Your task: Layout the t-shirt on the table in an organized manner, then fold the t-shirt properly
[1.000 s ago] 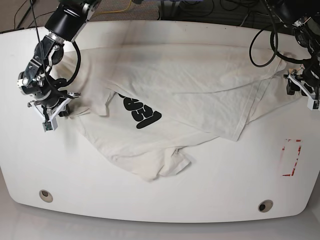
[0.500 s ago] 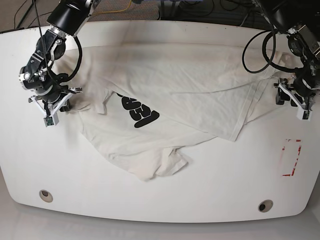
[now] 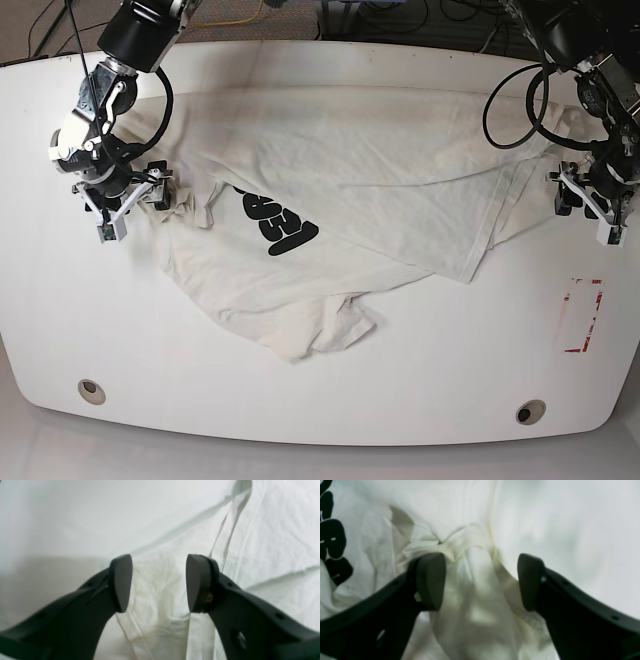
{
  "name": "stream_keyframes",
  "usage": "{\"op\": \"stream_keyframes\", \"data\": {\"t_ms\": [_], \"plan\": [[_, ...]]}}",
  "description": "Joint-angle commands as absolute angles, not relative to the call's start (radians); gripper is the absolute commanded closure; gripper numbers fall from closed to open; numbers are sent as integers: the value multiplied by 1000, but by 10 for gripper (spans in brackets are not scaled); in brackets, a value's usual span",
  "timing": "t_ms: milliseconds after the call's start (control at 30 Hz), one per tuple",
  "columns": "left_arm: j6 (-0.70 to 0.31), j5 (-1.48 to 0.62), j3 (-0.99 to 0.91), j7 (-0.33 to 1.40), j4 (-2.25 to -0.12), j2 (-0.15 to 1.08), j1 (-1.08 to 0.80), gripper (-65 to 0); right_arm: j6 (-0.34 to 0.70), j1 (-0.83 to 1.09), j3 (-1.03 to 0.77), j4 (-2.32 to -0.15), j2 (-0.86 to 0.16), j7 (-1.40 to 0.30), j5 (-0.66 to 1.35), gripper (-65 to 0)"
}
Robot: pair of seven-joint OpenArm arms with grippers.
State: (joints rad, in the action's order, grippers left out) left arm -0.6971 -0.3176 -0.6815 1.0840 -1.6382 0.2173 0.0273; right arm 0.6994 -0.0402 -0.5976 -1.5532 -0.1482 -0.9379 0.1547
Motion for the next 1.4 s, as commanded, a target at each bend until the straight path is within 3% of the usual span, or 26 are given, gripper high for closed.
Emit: {"op": "stream_keyframes", "data": {"t_ms": [0, 567, 1033, 1200, 1367], "plan": [[-698, -332, -684, 1069, -1655, 234, 41, -319, 698, -27, -602, -1629, -176, -918, 168, -444], [-698, -332, -684, 1069, -1650, 236, 39, -319, 698, 125, -602, -1860, -134, -983, 171, -444], [-698, -332, -684, 1069, -1649, 236, 38, -319, 698, 111, -601, -1755, -111, -957, 171, -439], [-698, -332, -684, 1069, -1649, 236, 38, -319, 698, 97, -601, -1693, -114, -912, 171, -341], [-698, -332, -684, 1069, -1649, 236, 38, -319, 698, 88, -601, -1693, -116, -911, 171, -176]]}}
